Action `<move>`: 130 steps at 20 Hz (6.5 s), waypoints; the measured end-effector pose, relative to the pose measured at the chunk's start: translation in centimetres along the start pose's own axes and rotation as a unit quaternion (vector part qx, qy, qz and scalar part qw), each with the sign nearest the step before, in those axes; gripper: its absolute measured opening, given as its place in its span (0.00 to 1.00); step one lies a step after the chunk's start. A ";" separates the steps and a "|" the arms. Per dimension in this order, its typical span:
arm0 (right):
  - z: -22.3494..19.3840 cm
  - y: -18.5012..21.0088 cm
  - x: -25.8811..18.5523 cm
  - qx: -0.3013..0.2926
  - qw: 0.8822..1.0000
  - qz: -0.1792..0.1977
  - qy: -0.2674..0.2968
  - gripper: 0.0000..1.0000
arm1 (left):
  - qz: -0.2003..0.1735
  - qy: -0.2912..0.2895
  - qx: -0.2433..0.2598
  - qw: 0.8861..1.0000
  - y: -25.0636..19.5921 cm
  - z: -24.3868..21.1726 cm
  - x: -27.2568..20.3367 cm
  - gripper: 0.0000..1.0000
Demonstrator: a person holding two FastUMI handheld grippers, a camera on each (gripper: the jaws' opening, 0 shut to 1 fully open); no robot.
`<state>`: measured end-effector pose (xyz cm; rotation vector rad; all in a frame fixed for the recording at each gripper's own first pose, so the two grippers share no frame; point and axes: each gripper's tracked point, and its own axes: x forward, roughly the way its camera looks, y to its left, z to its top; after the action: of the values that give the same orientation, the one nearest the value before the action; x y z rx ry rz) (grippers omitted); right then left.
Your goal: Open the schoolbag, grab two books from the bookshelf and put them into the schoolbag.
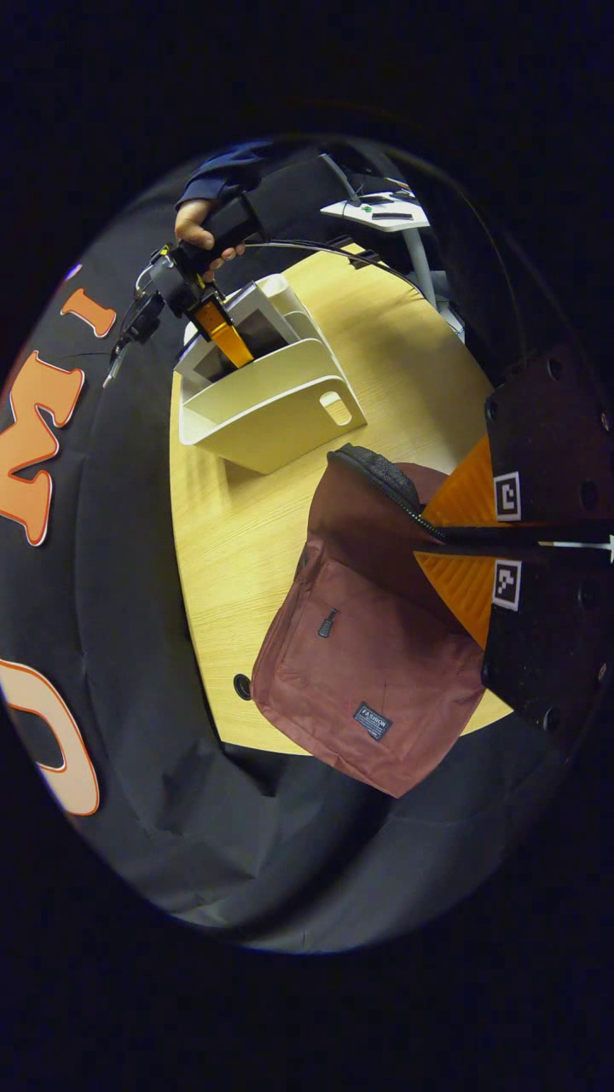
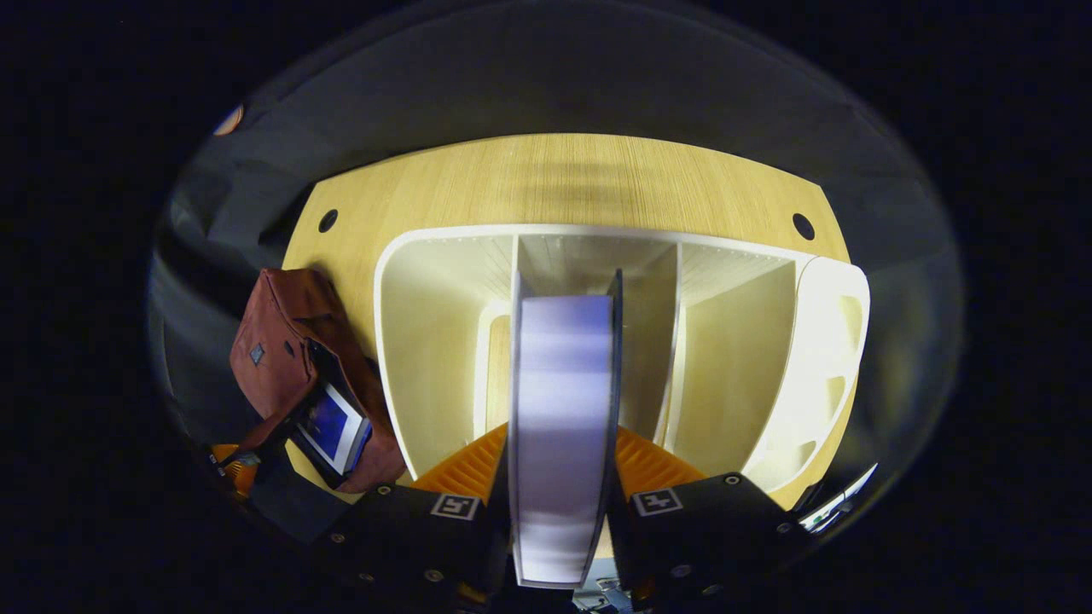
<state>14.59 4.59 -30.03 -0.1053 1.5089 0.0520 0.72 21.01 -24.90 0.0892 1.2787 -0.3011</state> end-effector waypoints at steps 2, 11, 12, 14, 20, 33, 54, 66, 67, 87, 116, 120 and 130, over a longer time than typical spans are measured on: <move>-0.2 -0.3 0.0 0.021 1.000 -0.001 0.012 0.44 | -0.001 -0.001 0.004 1.000 0.0 -0.1 0.1 0.02; -1.2 -2.4 -7.2 0.049 0.999 -0.015 -0.020 0.41 | -0.023 -0.015 0.016 0.999 0.4 -0.4 0.3 0.03; -1.2 -2.5 -8.6 0.050 0.998 -0.015 -0.030 0.41 | -0.027 -0.016 0.017 0.999 0.4 -0.6 0.3 0.02; -1.5 -2.4 -11.3 0.051 0.997 -0.015 -0.048 0.41 | -0.033 -0.018 0.020 0.999 0.5 -0.6 0.4 0.02; -4.6 -0.6 -17.3 0.074 0.994 0.021 -0.082 0.41 | -0.044 -0.022 0.034 0.998 1.1 -0.6 0.1 0.02; -9.9 8.5 -17.8 0.137 0.964 0.171 -0.153 0.40 | -0.029 -0.006 0.132 0.991 3.2 0.0 -3.2 0.02; -12.3 26.2 -6.1 0.193 0.924 0.307 -0.125 0.40 | -0.038 0.000 0.174 0.984 1.4 2.3 -4.5 0.03; -9.9 31.5 -1.8 0.280 0.874 0.379 -0.120 0.40 | -0.065 0.008 0.183 0.981 -1.4 2.3 -4.2 0.02; -9.8 32.0 -1.4 0.285 0.870 0.383 -0.122 0.40 | -0.067 0.005 0.179 0.982 -1.5 2.6 -4.3 0.02; -9.9 28.1 -0.9 0.275 0.884 0.341 -0.165 0.97 | -0.087 -0.007 0.118 0.989 -0.8 1.7 -2.3 0.03; -10.0 -7.6 -17.4 0.048 0.878 0.115 -0.462 0.97 | -0.027 -0.158 -0.041 0.986 -26.9 4.7 0.0 0.97; -11.0 -9.7 -20.0 -0.002 0.858 0.090 -0.505 0.97 | -0.010 -0.277 -0.074 0.958 -30.9 8.8 -3.0 0.98; -11.5 -10.3 -23.3 -0.005 0.826 0.067 -0.560 0.97 | 0.044 -0.437 -0.055 0.897 -31.5 12.6 -8.0 0.97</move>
<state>2.75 -6.08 -7.11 0.0315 0.3245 0.1977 1.82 -10.69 -10.45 -0.0837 0.3900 -0.1524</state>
